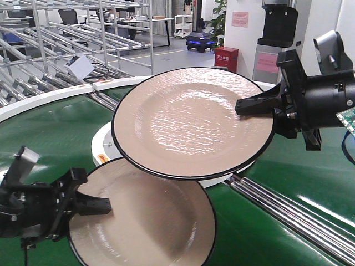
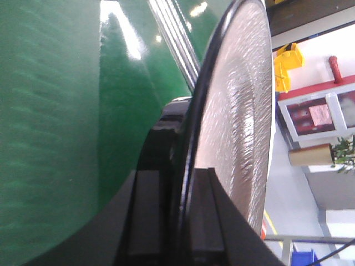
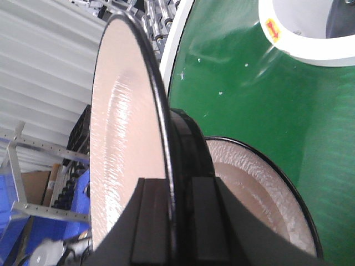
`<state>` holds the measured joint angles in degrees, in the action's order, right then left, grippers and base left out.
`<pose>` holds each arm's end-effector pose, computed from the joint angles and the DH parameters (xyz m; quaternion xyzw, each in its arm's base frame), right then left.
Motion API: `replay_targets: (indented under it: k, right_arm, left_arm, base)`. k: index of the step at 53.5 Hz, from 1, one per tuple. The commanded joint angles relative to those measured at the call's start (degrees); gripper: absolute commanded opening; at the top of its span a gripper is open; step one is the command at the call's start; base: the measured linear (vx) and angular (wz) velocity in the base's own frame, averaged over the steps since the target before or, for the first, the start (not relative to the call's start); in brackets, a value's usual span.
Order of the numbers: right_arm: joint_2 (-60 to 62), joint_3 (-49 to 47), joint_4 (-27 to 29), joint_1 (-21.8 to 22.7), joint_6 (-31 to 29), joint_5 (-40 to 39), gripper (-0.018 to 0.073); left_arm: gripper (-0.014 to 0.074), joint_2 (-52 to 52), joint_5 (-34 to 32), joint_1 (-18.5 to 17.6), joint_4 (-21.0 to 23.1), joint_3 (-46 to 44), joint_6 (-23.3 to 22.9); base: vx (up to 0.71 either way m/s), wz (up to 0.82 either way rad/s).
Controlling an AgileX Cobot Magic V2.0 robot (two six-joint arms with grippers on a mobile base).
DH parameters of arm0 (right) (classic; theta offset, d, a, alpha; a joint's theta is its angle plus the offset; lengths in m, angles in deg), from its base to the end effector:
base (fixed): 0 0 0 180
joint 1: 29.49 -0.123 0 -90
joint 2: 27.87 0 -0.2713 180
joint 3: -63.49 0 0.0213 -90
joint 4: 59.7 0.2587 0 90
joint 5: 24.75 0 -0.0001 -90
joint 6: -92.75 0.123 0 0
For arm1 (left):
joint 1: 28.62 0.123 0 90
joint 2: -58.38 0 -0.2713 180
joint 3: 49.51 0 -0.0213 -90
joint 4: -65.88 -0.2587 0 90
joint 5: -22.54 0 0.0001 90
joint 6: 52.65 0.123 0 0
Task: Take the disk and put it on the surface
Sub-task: 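Hold both plates raised upright in the grippers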
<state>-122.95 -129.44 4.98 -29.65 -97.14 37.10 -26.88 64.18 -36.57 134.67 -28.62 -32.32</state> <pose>0.3408 0.0990 0.4116 0.0235 0.8087 0.5025 0.3048 0.2984 -0.1187 0.2879 -0.0987 0.8424 -0.4503 0.2791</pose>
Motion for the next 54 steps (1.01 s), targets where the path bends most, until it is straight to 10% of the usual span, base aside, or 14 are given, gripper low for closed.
replay_targets:
  k: [1,54]
  right_arm:
    - [2.4,-2.3,7.6,0.2,-0.2,-4.4,-0.0008]
    - [2.4,-2.3,7.6,0.2,-0.2,-4.1,-0.0008]
  left_arm:
    - [0.0001,1.9,-4.3,-2.6,6.6,-2.1,-3.2]
    - [0.0001,-0.2,-7.8,-4.7,6.4,-2.1,-4.8]
  base:
    - [0.0,0.0]
    - [0.0,0.0]
